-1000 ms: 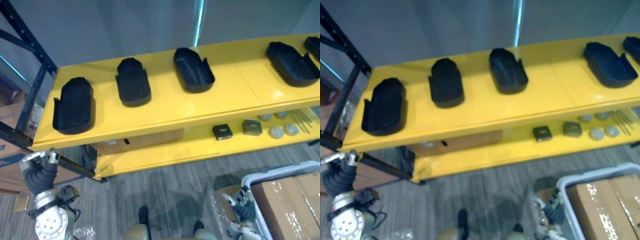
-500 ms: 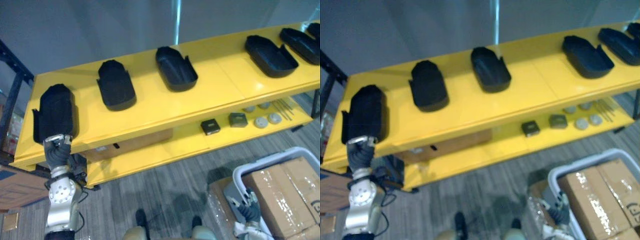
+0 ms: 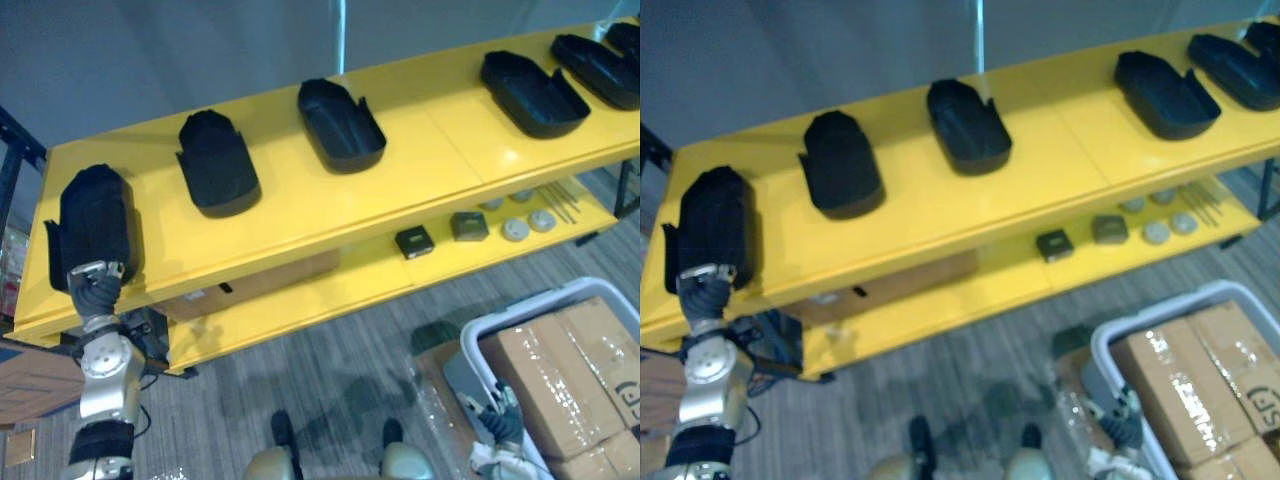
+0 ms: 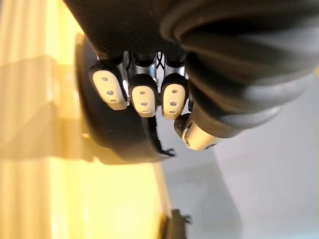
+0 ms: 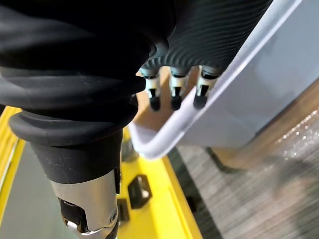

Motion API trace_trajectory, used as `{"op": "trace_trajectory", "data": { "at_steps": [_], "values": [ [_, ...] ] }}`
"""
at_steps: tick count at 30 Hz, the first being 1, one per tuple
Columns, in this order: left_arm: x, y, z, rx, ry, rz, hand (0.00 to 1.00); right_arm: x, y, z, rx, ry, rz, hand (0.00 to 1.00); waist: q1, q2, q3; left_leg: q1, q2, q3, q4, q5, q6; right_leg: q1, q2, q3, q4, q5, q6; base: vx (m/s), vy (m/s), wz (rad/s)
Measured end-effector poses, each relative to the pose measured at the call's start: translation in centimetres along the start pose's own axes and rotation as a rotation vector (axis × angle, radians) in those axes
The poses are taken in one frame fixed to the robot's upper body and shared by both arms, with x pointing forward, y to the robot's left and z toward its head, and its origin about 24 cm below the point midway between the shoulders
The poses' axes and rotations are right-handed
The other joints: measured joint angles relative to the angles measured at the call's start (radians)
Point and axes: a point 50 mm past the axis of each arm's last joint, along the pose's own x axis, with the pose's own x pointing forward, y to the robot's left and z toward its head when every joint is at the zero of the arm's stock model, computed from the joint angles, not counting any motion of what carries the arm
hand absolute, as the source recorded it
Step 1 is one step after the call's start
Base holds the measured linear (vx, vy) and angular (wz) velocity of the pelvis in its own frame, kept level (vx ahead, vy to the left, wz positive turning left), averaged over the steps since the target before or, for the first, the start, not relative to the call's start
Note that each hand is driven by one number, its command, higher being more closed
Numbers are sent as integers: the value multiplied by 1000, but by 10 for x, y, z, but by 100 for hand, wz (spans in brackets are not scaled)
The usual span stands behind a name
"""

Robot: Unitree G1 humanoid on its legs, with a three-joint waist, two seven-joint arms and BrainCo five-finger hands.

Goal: Walk over and take plastic housings, then place them on the shelf

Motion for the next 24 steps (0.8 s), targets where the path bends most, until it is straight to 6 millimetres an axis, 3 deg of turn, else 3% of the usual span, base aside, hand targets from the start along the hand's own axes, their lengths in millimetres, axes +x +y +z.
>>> {"op": "trace_trajectory", "data": {
  "at_steps": [9,24],
  "values": [
    [14,4,4,-6,22,32,100,7,6,9,33,-27,5,0,1,13,33,3,1,14,0,0,0,-18,-1,15,29,-13,2,5,5,-4],
    [47,11,40,-26,-41,165,100,17,3,27,58,-90,3,0,-16,-15,84,-33,1,39,1,0,0,-92,1,56,73,-16,1,-3,9,-4]
  ]
}}
